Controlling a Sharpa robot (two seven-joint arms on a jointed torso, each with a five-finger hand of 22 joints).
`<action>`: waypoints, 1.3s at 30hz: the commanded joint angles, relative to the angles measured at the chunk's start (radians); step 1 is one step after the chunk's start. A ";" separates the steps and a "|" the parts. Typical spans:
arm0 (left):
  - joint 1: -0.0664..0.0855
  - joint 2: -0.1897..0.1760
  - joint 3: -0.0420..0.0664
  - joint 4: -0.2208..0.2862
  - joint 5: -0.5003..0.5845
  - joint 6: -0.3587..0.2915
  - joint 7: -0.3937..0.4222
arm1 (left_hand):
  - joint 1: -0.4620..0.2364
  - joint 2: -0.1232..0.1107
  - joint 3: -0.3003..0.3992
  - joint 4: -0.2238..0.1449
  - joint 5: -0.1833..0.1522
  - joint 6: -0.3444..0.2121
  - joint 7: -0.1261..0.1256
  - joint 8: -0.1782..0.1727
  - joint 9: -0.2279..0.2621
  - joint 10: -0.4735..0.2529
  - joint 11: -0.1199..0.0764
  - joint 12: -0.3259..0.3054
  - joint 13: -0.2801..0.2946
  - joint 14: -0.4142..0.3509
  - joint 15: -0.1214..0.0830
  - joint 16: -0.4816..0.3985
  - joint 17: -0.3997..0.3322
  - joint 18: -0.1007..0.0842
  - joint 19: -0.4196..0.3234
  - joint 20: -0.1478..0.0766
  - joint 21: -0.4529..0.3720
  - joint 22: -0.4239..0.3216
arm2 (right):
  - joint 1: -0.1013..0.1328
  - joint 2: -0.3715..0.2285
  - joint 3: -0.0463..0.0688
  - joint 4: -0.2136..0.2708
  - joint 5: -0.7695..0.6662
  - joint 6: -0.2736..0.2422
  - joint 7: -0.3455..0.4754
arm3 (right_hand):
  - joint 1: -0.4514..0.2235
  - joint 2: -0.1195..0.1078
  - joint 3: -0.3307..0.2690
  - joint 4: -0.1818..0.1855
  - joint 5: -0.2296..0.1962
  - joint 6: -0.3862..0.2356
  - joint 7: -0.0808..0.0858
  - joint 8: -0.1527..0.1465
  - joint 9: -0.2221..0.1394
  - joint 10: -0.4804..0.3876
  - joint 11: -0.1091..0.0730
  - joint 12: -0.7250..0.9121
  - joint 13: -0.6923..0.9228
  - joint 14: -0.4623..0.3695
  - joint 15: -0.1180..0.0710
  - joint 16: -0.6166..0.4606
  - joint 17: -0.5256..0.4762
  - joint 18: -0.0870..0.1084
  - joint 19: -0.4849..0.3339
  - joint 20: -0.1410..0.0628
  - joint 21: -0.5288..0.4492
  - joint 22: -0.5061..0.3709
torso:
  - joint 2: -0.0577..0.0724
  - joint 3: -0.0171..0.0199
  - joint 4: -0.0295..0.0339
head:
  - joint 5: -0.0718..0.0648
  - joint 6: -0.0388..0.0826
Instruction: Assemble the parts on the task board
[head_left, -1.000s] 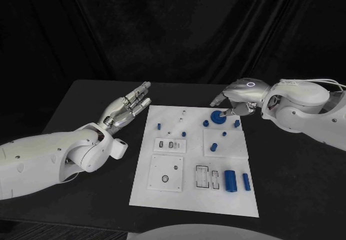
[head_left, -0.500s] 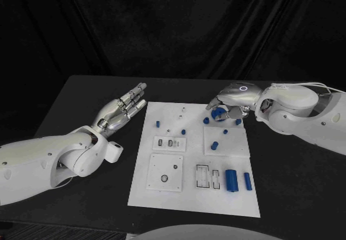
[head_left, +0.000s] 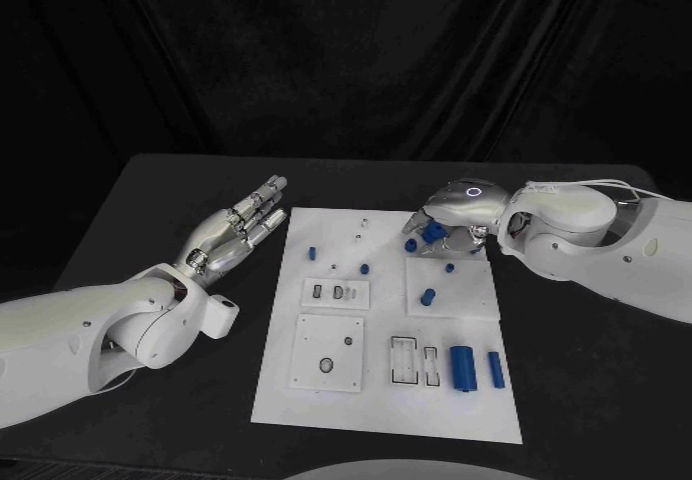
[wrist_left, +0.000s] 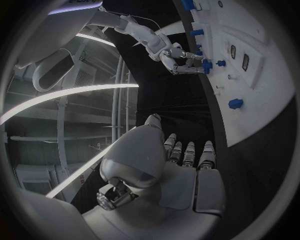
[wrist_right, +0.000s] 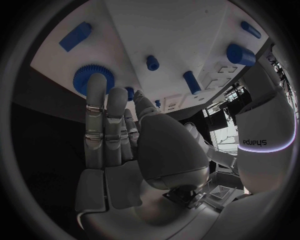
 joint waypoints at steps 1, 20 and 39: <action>0.003 -0.001 0.001 0.002 -0.003 0.011 0.308 | 0.011 0.004 0.007 -0.001 0.006 0.004 0.003 0.003 0.001 -0.002 0.010 -0.007 -0.001 -0.002 0.009 -0.004 -0.001 0.014 0.001 -0.007 -0.003 -0.001 | -0.005 0.007 0.001 -0.009 -0.010 -0.010 -0.004 | -0.005 0.005 0.007 0.001 0.014 0.007 0.006 -0.002 0.002 0.002 0.007 -0.007 -0.001 0.000 0.004 0.014 0.012 0.007 -0.011 0.002 0.013 0.011 | 0.003 -0.0014 0.0004 | 0.004 0.005; 0.003 0.001 0.001 -0.010 -0.003 0.015 0.297 | 0.033 0.003 0.018 -0.005 0.043 0.022 0.018 0.004 0.002 -0.002 0.025 -0.007 -0.001 -0.002 0.027 -0.004 -0.001 0.015 0.001 -0.001 -0.003 -0.001 | -0.021 0.045 0.001 -0.058 -0.010 -0.012 0.009 | -0.007 0.013 0.050 0.007 0.069 0.118 0.023 0.019 0.017 0.003 0.011 -0.010 -0.002 -0.010 0.021 0.086 0.073 0.004 -0.054 0.018 0.100 0.114 | -0.010 -0.0039 -0.0012 | 0.008 -0.018; 0.003 0.014 0.001 -0.025 -0.003 0.021 0.281 | 0.047 0.000 0.026 -0.008 0.060 0.025 0.023 0.004 0.003 -0.002 0.031 -0.007 -0.001 -0.002 0.044 -0.004 -0.001 0.015 0.001 0.006 -0.003 -0.001 | -0.042 0.084 0.001 -0.095 -0.005 -0.023 0.031 | 0.002 0.003 0.095 0.008 0.124 0.144 0.019 0.005 0.022 0.030 0.011 -0.008 -0.003 -0.014 0.029 0.126 0.111 -0.003 -0.069 0.028 0.166 0.201 | -0.017 -0.0065 -0.0023 | 0.010 -0.046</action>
